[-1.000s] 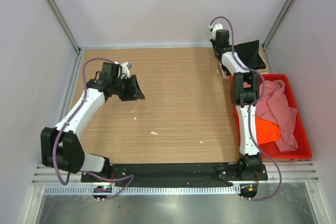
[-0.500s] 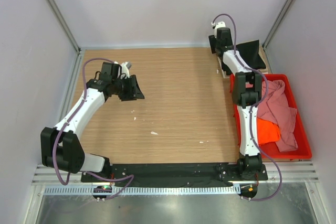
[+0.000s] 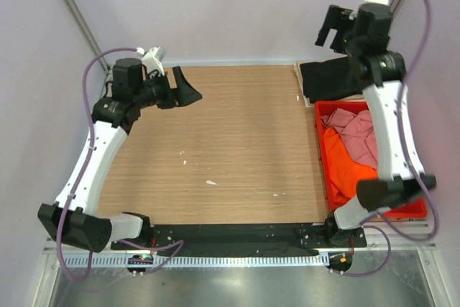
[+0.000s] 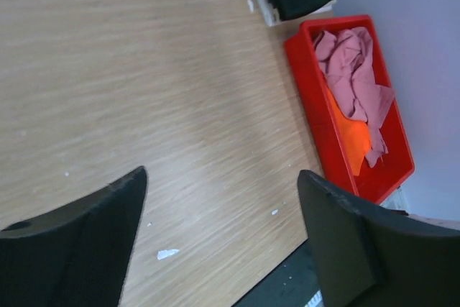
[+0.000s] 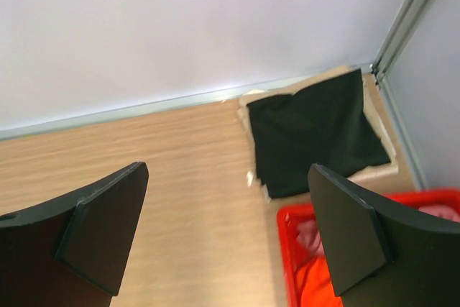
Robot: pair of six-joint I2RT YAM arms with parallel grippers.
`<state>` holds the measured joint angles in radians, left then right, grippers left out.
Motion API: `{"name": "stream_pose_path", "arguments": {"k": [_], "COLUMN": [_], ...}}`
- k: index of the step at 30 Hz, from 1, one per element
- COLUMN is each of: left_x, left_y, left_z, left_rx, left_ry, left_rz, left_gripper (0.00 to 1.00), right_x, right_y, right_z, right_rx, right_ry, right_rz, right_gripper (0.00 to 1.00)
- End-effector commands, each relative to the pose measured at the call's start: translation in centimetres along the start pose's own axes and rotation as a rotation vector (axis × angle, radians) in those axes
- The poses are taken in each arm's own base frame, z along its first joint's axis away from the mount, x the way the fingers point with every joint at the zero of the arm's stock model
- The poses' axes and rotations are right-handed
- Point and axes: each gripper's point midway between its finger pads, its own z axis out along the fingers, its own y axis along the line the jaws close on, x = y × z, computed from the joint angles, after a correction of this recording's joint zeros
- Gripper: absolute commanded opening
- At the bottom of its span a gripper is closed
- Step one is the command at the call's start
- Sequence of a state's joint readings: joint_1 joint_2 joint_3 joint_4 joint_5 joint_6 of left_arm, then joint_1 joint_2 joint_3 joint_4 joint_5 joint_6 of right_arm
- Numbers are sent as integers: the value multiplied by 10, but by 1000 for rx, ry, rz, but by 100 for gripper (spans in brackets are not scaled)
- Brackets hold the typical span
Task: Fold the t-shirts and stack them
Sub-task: Reset both grippers
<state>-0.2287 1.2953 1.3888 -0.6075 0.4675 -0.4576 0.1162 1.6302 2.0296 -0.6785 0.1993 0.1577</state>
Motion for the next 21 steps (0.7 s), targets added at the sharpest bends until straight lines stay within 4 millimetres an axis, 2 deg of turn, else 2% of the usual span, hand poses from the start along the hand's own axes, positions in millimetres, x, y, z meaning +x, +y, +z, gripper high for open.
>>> {"name": "stream_pose_path", "arguments": {"k": [1, 2, 4, 5, 6, 7, 8, 10, 12, 15, 17, 21], "left_x": [-22, -19, -11, -8, -6, 0, 3, 11, 17, 27, 32, 38], "left_y": [-37, -37, -40, -41, -43, -39, -37, -36, -40, -54, -62, -61], "left_z": [-32, -33, -36, -37, -41, -40, -42, -49, -56, -71, -81, -91], "left_rx": [97, 102, 121, 124, 128, 118, 104, 99, 119, 192, 235, 216], "left_ry": [-83, -74, -62, -57, -62, -54, -53, -59, -68, -95, -110, -124], "left_rz": [33, 25, 9, -16, -27, -41, -50, -50, -43, -13, 4, 19], "left_gripper": [94, 100, 100, 100, 100, 100, 100, 100, 100, 100, 100, 100], "right_x": [66, 60, 80, 75, 95, 100, 120, 125, 143, 157, 159, 156], "right_y": [-5, -11, -16, -16, -15, -5, -5, -1, -2, 1, -1, 3], "right_z": [-56, -80, -101, -122, -124, -131, -134, -154, -167, -173, -177, -179], "right_rx": [-5, 5, 14, -12, -27, -91, -95, -154, -176, -205, -202, -218], "right_ry": [231, 204, 248, 213, 253, 257, 295, 266, 272, 274, 258, 252], "right_rz": [115, 132, 164, 187, 198, 214, 240, 258, 281, 309, 324, 355], "right_gripper": [100, 100, 100, 100, 100, 100, 100, 100, 100, 100, 100, 100]}}
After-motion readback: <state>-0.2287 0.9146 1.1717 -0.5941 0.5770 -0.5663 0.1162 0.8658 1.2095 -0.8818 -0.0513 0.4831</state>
